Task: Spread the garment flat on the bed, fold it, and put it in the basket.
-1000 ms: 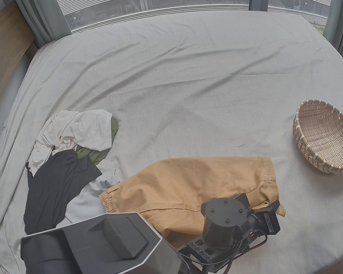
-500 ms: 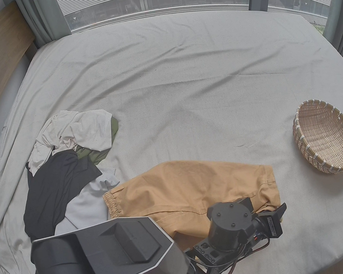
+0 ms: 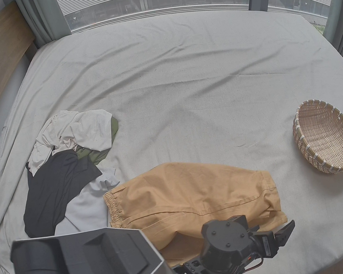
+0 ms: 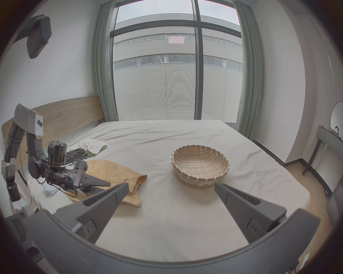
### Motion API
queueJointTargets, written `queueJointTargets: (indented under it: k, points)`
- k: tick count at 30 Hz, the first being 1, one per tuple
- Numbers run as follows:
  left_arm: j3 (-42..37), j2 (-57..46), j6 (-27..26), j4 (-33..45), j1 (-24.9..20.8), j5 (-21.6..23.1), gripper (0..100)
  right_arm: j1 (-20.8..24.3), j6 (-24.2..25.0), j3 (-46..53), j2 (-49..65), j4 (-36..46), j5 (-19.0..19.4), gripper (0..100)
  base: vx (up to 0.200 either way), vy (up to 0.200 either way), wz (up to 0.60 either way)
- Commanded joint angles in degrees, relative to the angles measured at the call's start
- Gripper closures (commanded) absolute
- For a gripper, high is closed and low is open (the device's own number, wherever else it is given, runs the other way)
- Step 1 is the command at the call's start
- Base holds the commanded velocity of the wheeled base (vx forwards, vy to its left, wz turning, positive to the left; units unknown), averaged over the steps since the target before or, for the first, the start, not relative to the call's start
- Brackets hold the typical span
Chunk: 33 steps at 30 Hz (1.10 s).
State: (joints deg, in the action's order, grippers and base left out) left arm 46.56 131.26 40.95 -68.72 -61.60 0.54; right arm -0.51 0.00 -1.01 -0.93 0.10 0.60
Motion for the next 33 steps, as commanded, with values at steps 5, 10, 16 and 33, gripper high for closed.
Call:
queueJointTargets:
  k: [5, 10, 16, 33]
  points:
    - [-16.59, -16.65, 0.01, -2.47, 0.69, -1.42, 0, -0.02, 0.0, 1.01, 0.31, -0.01, 0.02, 0, 0.0, 0.0, 0.0]
    - [-25.11, -24.03, -0.43, -4.93, 5.35, -1.33, 0, -0.02, 0.0, 1.01, 0.4, -0.01, 0.02, 0, 0.0, 0.0, 0.0]
    - [-34.34, -33.96, -0.43, -6.25, 10.89, -1.06, 0, -0.02, 0.0, 1.01, 0.31, -0.01, 0.02, 0, 0.0, 0.0, 0.0]
    - [-45.85, -49.34, -0.34, -5.72, 28.9, 7.02, 0, -0.1, -0.09, 1.01, 0.31, -0.01, 0.02, 0, 0.0, 0.0, 0.0]
